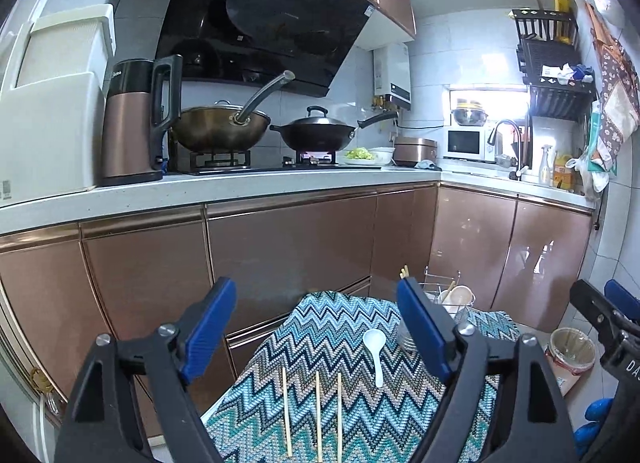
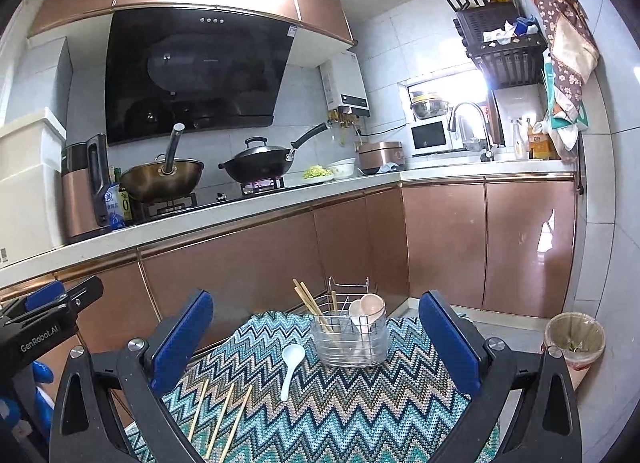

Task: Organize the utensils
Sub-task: 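Withdraw both tools from the holder back over the remaining chopsticks, then grasp a chopstick with the left tool while the right tool grasps another chopstick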

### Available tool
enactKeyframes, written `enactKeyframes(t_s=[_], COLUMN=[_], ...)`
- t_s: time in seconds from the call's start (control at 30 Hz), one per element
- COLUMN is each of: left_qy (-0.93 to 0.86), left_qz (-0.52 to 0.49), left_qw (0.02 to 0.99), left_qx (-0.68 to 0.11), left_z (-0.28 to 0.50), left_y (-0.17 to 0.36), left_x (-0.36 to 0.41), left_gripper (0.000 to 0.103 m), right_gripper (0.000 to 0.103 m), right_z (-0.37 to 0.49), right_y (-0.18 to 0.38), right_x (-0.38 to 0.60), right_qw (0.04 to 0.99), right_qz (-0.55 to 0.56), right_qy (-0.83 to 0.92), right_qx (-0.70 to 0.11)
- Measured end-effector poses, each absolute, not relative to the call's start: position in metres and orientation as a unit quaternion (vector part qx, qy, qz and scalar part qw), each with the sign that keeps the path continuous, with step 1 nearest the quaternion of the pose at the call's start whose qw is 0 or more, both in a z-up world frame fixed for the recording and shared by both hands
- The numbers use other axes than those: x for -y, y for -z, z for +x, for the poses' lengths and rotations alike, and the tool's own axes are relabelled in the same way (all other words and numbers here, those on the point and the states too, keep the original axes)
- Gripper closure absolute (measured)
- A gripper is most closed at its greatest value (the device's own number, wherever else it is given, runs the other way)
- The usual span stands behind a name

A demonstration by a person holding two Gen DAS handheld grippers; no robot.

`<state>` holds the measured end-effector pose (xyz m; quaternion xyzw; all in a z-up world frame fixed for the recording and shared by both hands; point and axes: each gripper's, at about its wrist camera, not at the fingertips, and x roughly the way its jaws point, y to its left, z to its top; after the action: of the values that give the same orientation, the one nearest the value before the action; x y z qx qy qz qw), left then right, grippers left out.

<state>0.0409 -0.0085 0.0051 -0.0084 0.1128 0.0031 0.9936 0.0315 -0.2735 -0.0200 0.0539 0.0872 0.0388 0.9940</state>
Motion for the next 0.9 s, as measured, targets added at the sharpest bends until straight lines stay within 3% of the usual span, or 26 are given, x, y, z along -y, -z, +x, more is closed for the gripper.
enactKeyframes(t_s=[0.67,0.9], left_qy=[-0.024,0.007], left_qz=[-0.017,-0.043], left_qw=[0.987,0.964], left_qx=[-0.161,-0.262], left_z=[0.082,0.135], left_y=[0.026,0.067], left_x=[-0.018,-0.045], left_gripper=[0.021,0.021], right_gripper=[0.0,0.0], right_z=[0.063,0.096], right_y=[0.041,0.07], right_x=[0.252,0.231], right_qw=[0.989,0.975], right_qz=[0.038,0.017], right_qy=[-0.047,-0.073], right_qx=[-0.135,-0.209])
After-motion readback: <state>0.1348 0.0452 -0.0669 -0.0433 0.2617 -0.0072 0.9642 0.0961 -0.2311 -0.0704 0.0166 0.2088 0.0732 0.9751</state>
